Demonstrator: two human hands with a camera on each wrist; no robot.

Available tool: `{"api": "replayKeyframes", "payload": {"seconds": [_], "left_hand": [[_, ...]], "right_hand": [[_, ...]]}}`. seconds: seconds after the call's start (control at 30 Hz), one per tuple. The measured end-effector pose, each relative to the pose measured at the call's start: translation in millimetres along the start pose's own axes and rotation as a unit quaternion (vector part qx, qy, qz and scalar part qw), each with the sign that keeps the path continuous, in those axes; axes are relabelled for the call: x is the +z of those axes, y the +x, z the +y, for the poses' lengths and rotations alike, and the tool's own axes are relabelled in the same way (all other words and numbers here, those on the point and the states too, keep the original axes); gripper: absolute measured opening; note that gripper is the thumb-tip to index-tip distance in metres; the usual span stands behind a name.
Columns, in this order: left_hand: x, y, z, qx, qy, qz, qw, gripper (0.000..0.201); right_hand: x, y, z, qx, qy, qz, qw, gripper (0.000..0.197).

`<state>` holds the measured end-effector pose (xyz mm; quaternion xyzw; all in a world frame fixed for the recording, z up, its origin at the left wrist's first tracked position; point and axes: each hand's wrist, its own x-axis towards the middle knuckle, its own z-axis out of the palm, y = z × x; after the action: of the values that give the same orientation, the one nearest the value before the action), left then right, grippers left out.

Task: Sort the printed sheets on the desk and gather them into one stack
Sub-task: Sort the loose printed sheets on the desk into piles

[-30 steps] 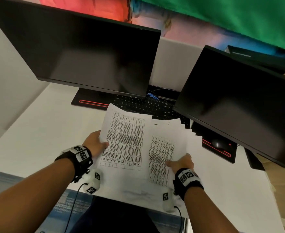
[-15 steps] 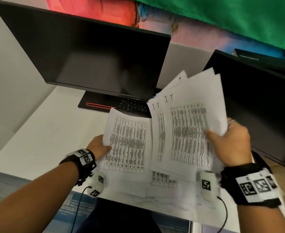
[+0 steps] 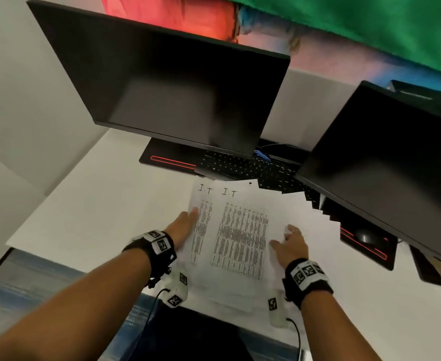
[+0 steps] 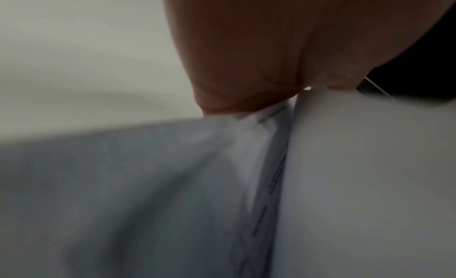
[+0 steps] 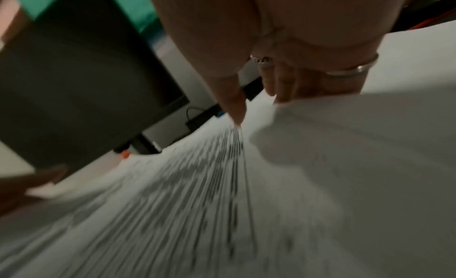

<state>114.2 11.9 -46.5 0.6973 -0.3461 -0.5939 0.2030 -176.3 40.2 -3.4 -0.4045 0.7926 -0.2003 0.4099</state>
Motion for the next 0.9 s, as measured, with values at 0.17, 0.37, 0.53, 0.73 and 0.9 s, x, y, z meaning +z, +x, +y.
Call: {"api": "replayKeyframes", "payload": {"seconds": [0.17,0.37,0.53,0.73,0.9], "left_hand": [[22,-25,18,0.033,0.164,0.044,0.985,0.063],[6,-9,8,0.092,0.238,0.058,0.965,0.047],[12,-9,10,0.107,0.26,0.076,0.957,0.043],[-40,-24,14,0.115,0.164,0.143,0.969,0.039],[-67,-36,17,0.126,0.088,0.126,0.98,0.033]], "right_hand": [[42,-8,4,-0.053,-0.089,-0.047,0.994,0.066],[7,-3,28,0.082,-0.154,0.096,0.98,0.076],[8,0,44,0.099,-0.203,0.088,0.97,0.094],[13,11,29,0.102,-0.173,0.045,0.979,0.09],[29,23,25,0.132,-0.18,0.012,0.975,0.093]]}}
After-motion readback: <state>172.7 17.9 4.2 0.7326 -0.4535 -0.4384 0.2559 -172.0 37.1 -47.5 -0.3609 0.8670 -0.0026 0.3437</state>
